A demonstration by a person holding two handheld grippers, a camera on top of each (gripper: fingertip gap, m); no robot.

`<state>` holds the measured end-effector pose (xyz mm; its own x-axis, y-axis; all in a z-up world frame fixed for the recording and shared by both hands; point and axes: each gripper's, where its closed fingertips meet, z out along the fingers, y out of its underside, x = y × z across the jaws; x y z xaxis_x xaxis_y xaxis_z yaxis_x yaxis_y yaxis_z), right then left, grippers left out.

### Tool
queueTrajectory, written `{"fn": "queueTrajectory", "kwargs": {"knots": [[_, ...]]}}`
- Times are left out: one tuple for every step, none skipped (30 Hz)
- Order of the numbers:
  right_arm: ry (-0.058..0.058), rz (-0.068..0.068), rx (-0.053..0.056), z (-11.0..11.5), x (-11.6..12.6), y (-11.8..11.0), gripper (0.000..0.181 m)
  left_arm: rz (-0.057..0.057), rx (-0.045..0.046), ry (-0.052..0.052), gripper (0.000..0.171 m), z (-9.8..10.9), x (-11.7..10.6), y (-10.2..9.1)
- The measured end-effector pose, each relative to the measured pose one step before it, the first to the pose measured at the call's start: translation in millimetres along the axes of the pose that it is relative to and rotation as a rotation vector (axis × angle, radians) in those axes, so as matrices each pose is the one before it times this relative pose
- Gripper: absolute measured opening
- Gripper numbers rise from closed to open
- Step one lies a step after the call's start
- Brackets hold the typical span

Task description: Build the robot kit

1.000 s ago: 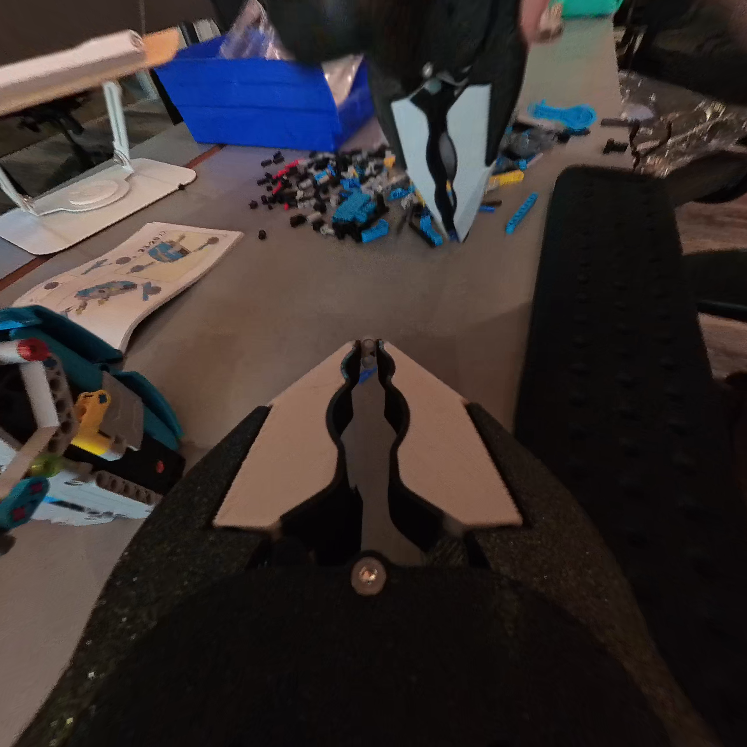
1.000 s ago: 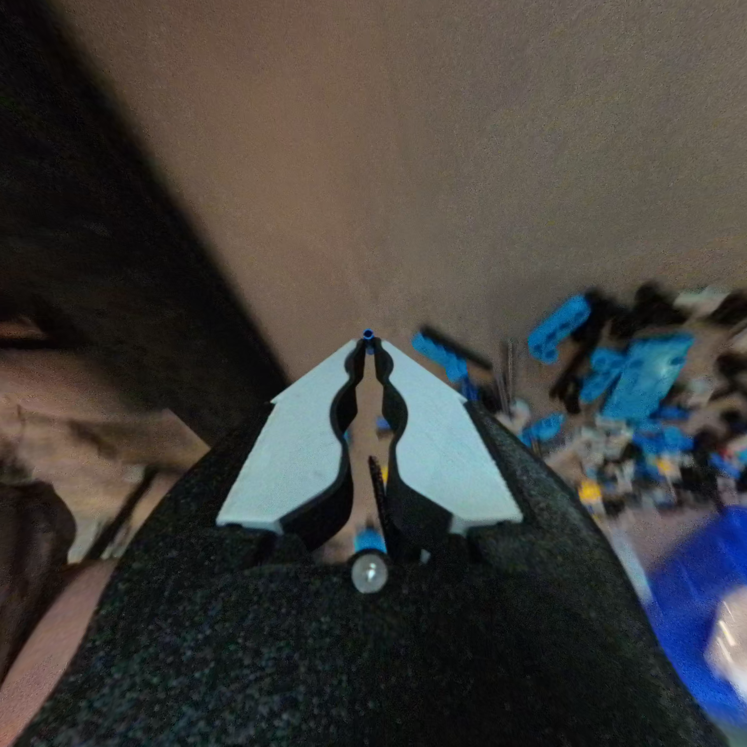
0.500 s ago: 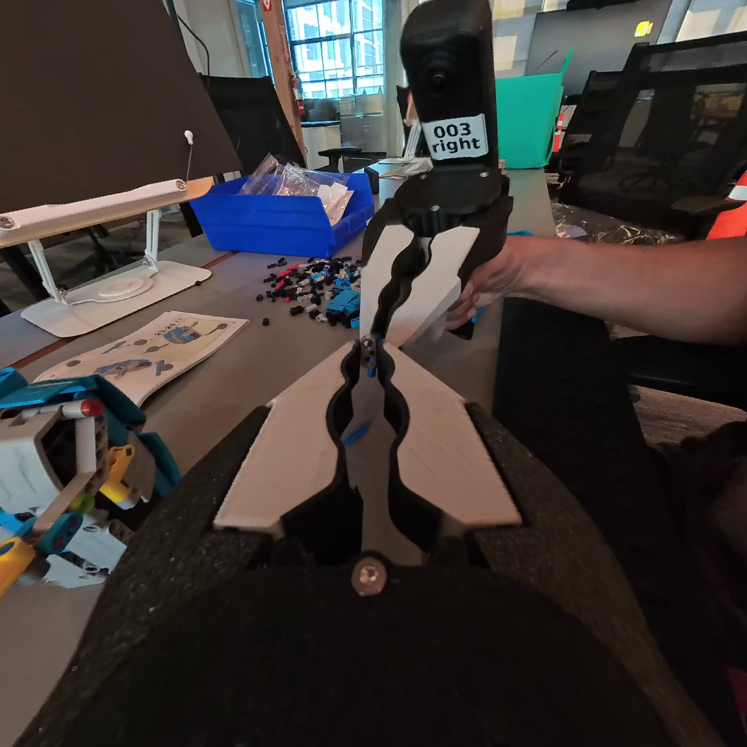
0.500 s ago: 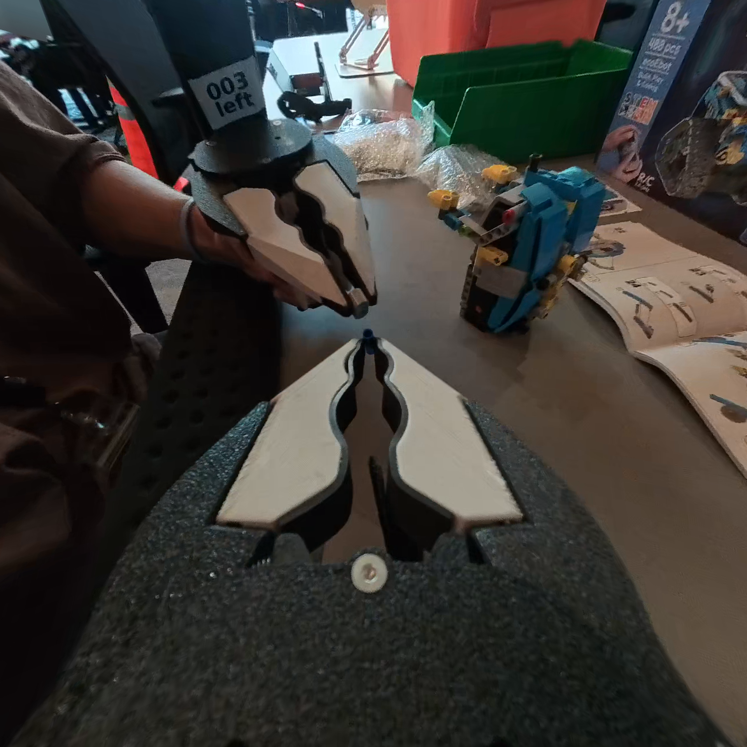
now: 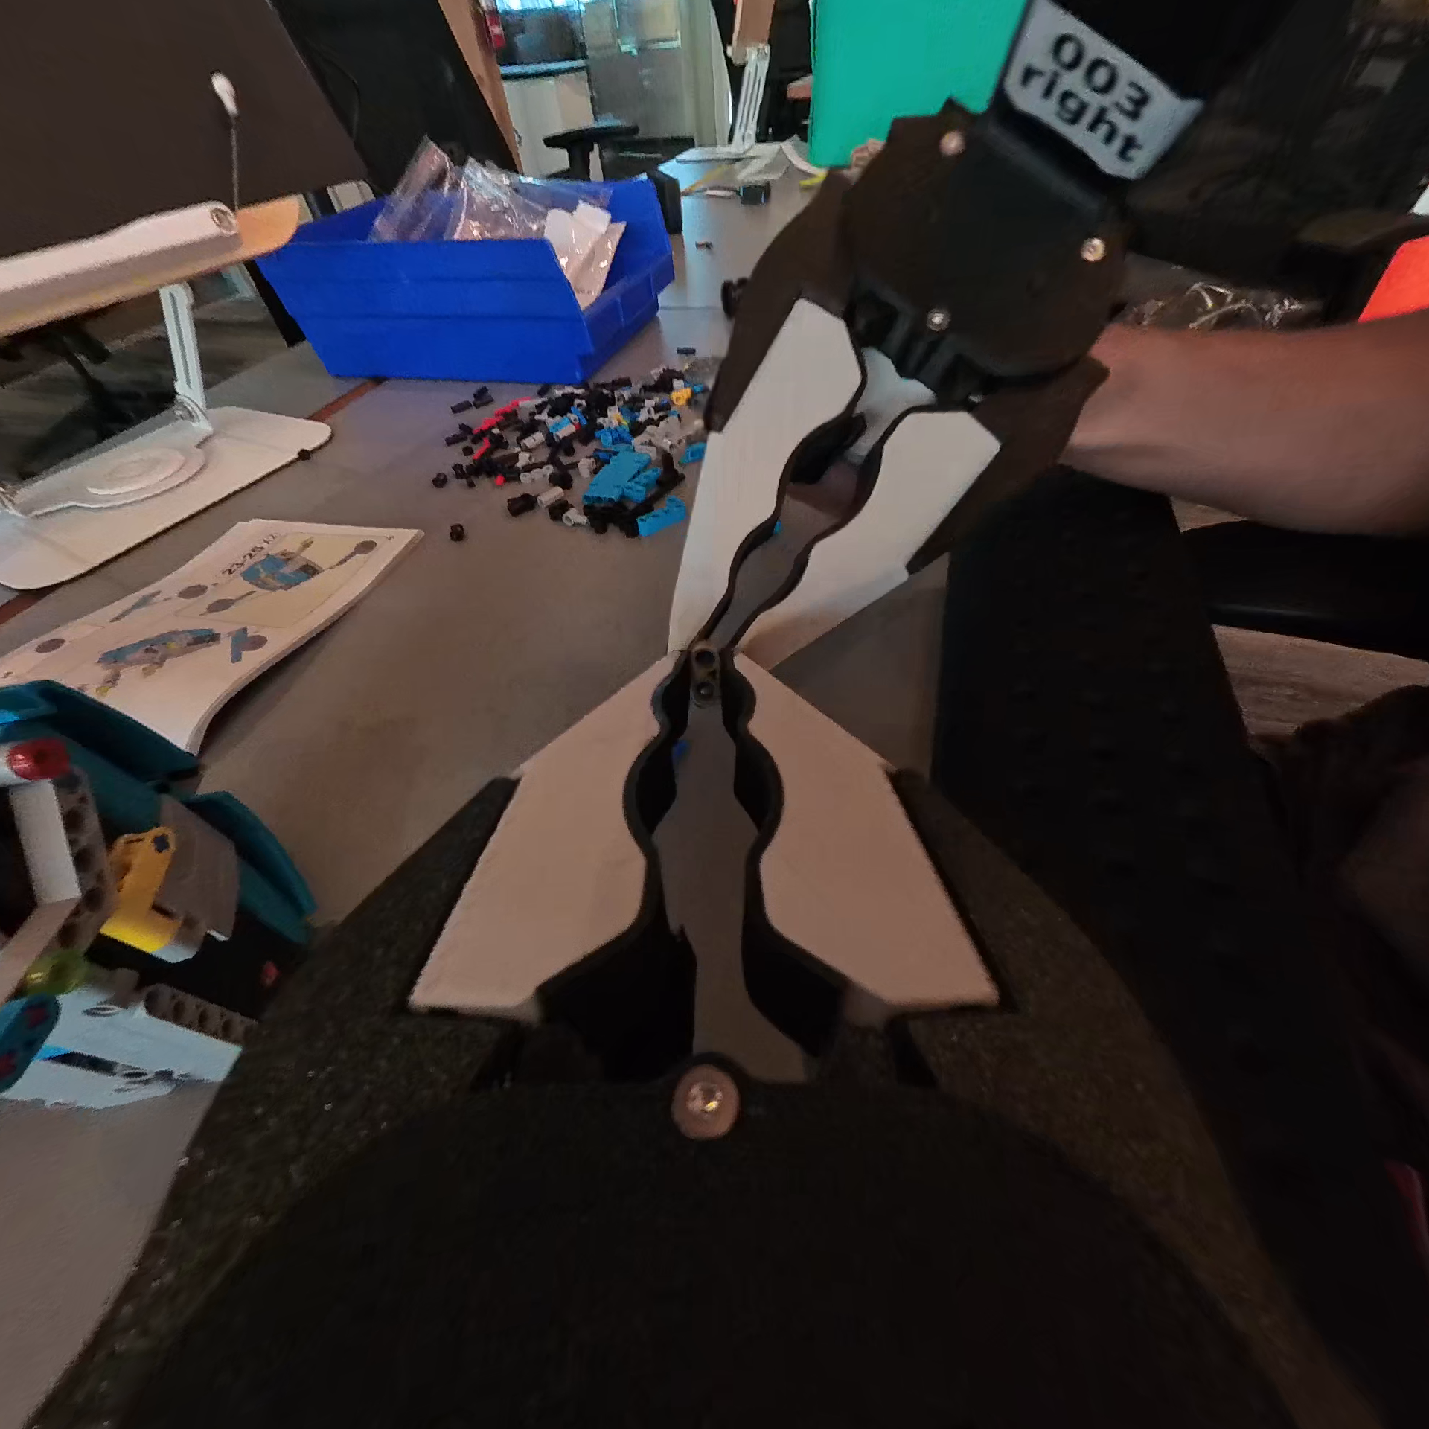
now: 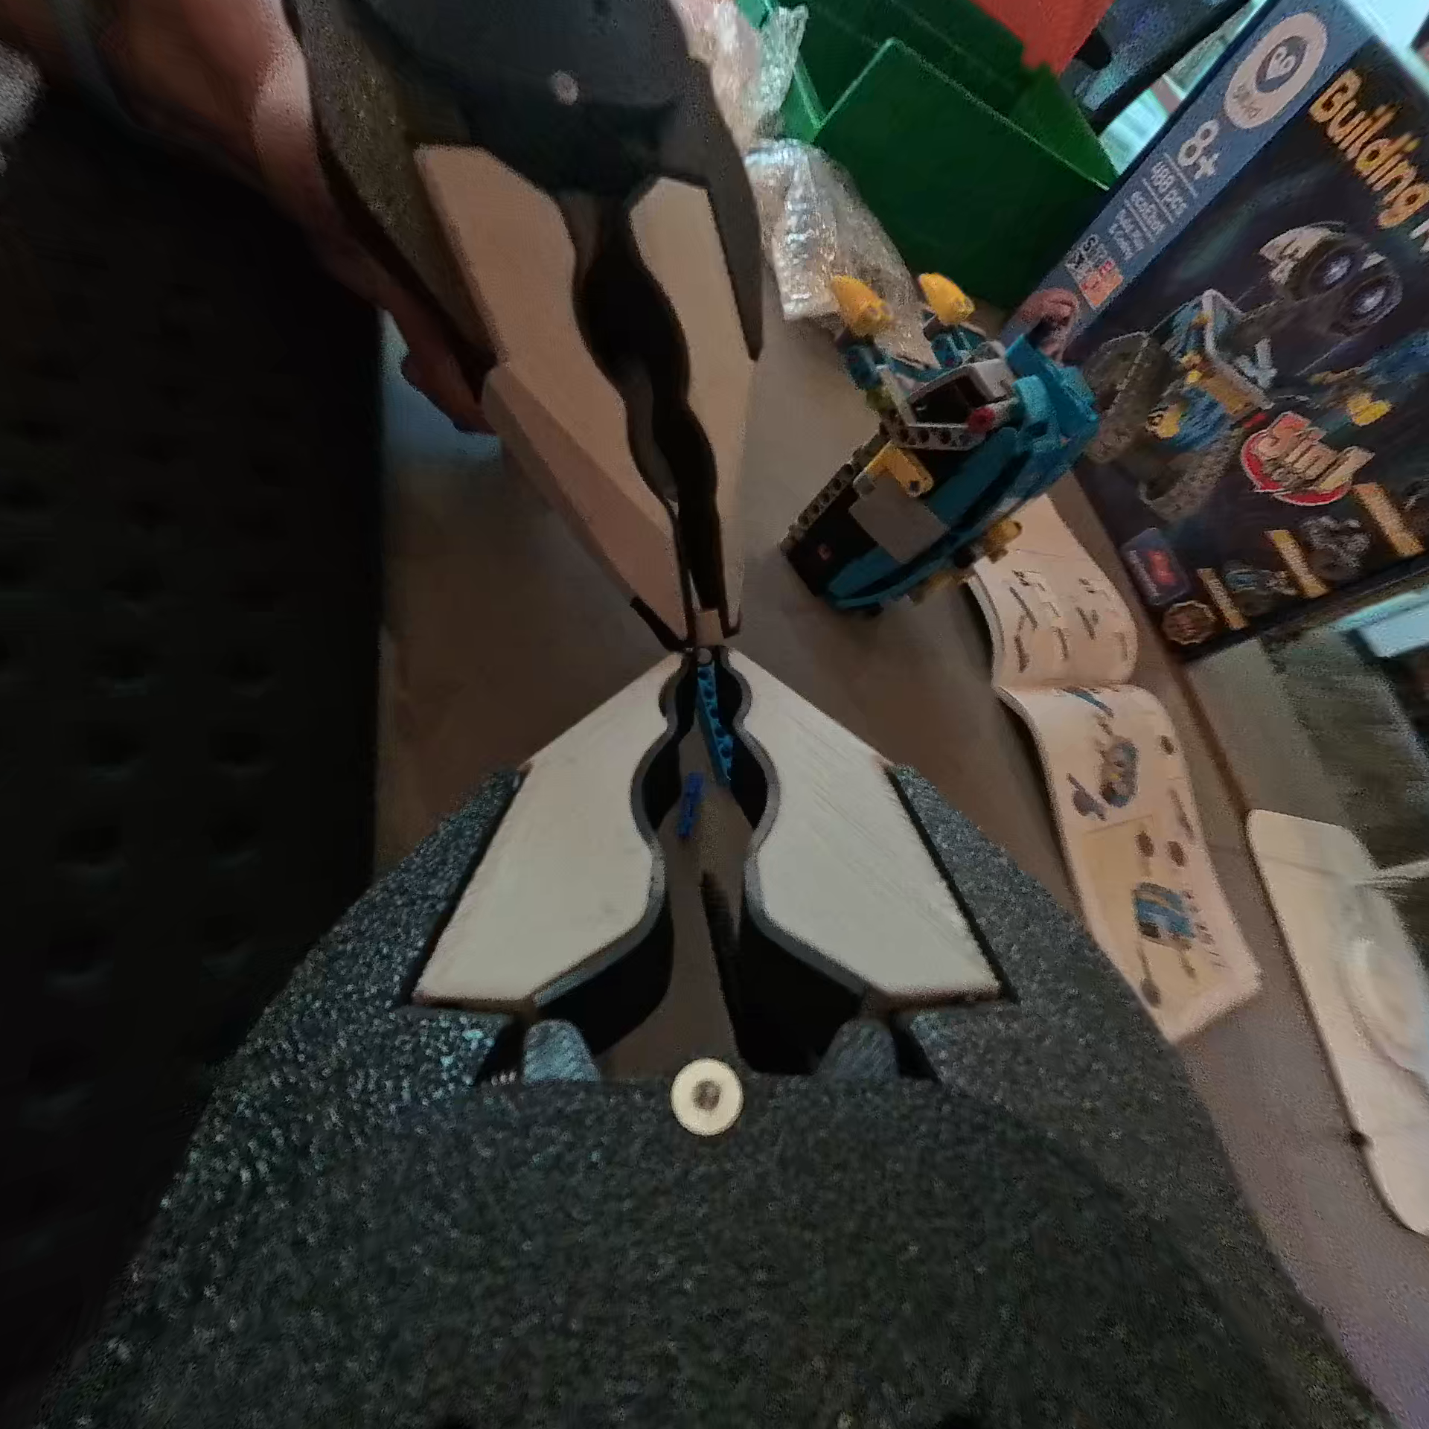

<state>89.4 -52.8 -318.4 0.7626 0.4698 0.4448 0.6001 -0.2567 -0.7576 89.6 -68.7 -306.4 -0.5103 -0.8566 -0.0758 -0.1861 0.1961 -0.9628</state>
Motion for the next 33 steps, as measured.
{"fn": "queueTrajectory", "kwargs": {"knots": [[0.0232, -0.0256, -0.0145, 1.25, -0.17, 2.03, 0.004, -0.0125, -0.00906, 0.0083, 0.007, 0.41, -0.23, 2.08], [0.0186, -0.0094, 0.0053, 0.54, 0.38, 0.24, 0.004, -0.0143, 0.00257, 0.0090, 0.007, -0.72, -0.31, -0.48], [0.0005, 0.0223, 0.0299, -1.00, 0.30, -2.37, 0.005, -0.0221, 0.01655, 0.0073, 0.007, -1.83, -0.79, -2.93], [-0.0133, 0.0509, 0.0350, -2.23, 1.22, -2.94, 0.005, -0.0265, 0.02304, -0.0028, 0.007, -2.45, -2.88, -3.77], [-0.0030, 0.0556, 0.0279, -2.70, 4.29, -1.33, 0.005, -0.0219, 0.02052, -0.0111, 0.007, -2.89, -4.58, -3.22], [0.0021, 0.0511, 0.0326, -3.34, 5.40, -1.56, 0.004, -0.0150, 0.01487, -0.0099, 0.007, -2.66, -4.38, -2.10], [-0.0056, 0.0543, 0.0420, -3.51, 4.30, -2.69, 0.004, -0.0089, 0.00943, -0.0055, 0.007, -1.98, -3.16, -1.21], [-0.0149, 0.0578, 0.0406, -2.98, 2.68, -3.00, 0.004, -0.0040, 0.00645, -0.0012, 0.007, -1.01, -1.49, -0.80], [-0.0142, 0.0472, 0.0412, -2.55, 1.50, -3.73, 0.004, 0.0024, 0.00776, 0.0020, 0.007, -0.40, 0.39, -1.31], [-0.0092, 0.0218, 0.0241, -1.28, 0.42, -2.71, 0.004, 0.0119, 0.01215, 0.0054, 0.007, -0.11, 2.38, -2.24], [0.0035, -0.0159, -0.0103, 0.54, 0.11, 1.47, 0.004, 0.0179, 0.01604, 0.0142, 0.007, 0.06, 4.63, -2.86], [0.0202, -0.0407, -0.0241, 1.85, 0.79, 3.76, 0.004, 0.0147, 0.01275, 0.0194, 0.007, 0.42, 5.64, -2.25], [0.0223, -0.0512, -0.0209, 2.28, -0.34, 3.14, 0.004, 0.0067, 0.00233, 0.0186, 0.007, 1.31, 5.17, -0.35], [0.0159, -0.0641, -0.0159, 2.24, -2.87, 1.31, 0.004, -0.0001, -0.00645, 0.0159, 0.007, 1.64, 3.99, 1.03], [0.0313, -0.0810, -0.0116, 1.72, -1.93, -0.43, 0.004, -0.0030, -0.01190, 0.0110, 0.007, 1.68, 2.39, 2.02], [0.0376, -0.0872, -0.0033, 1.17, -1.35, -2.12, 0.004, -0.0044, -0.01297, 0.0097, 0.007, 1.33, 1.64, 2.28], [0.0360, -0.0893, -0.0046, 0.53, -1.32, -2.10, 0.004, -0.0101, -0.01140, 0.0122, 0.007, 0.85, 1.46, 2.31], [0.0283, -0.0812, -0.0087, 0.17, -1.60, -1.54, 0.004, -0.0181, -0.01100, 0.0123, 0.007, 0.73, 0.77, 2.20], [0.0189, -0.0640, -0.0017, -0.38, -1.94, -2.16, 0.004, -0.0230, -0.00381, 0.0153, 0.007, 0.14, 0.77, 0.98], [0.0227, -0.0574, -0.0102, -0.56, -0.33, 0.11, 0.005, -0.0282, 0.00004, 0.0213, 0.007, -0.09, 1.17, 0.47], [0.0200, -0.0541, -0.0040, -0.87, -0.18, -0.27, 0.005, -0.0290, 0.00051, 0.0178, 0.007, -0.02, 0.38, 0.25], [0.0196, -0.0445, -0.0046, -0.39, 0.26, 0.05, 0.005, -0.0204, 0.00132, 0.0117, 0.007, 0.02, 0.16, -0.09], [0.0159, -0.0360, -0.0019, -0.19, 0.50, -0.43, 0.005, -0.0132, 0.00052, 0.0074, 0.007, 0.06, 0.12, 0.13], [0.0156, -0.0306, -0.0043, -0.15, 0.74, -0.11, 0.004, -0.0121, 0.00041, 0.0031, 0.007, -0.08, -0.33, -0.02], [0.0150, -0.0310, -0.0045, 0.20, 0.61, -0.09, 0.004, -0.0112, 0.00098, 0.0012, 0.007, -0.26, -0.73, -0.19], [0.0132, -0.0318, -0.0081, 0.63, 0.36, 0.74, 0.004, -0.0075, 0.00234, -0.0046, 0.007, -0.54, -1.48, -0.27], [0.0100, -0.0261, -0.0102, 0.71, -0.27, 1.28, 0.004, -0.0037, 0.00500, -0.0106, 0.007, -0.79, -2.35, -0.94], [-0.0049, -0.0149, -0.0051, 0.80, -2.21, 0.94, 0.004, -0.0042, 0.00543, -0.0065, 0.007, -0.94, -1.85, -1.00], [-0.0022, -0.0089, -0.0054, 0.66, -1.60, 0.76, 0.004, -0.0065, -0.00092, -0.0008, 0.007, -0.29, -1.03, 0.29], [0.0078, -0.0119, -0.0004, 0.14, 0.27, -0.55, 0.004, -0.0037, -0.00924, 0.0013, 0.007, 0.53, -0.30, 1.86], [-0.0037, -0.0111, -0.0111, 0.34, -1.11, 0.65, 0.004, 0.0017, -0.00908, -0.0017, 0.007, 0.55, -0.31, 1.58], [0.0033, -0.0122, -0.0048, 0.58, -0.49, 0.33, 0.004, 0.0027, -0.00548, -0.0024, 0.007, 0.13, -0.44, 0.90], [0.0104, -0.0105, -0.0032, 0.65, 0.61, 0.42, 0.004, -0.0013, -0.00622, 0.0017, 0.007, 0.18, 0.20, 1.03]]}}
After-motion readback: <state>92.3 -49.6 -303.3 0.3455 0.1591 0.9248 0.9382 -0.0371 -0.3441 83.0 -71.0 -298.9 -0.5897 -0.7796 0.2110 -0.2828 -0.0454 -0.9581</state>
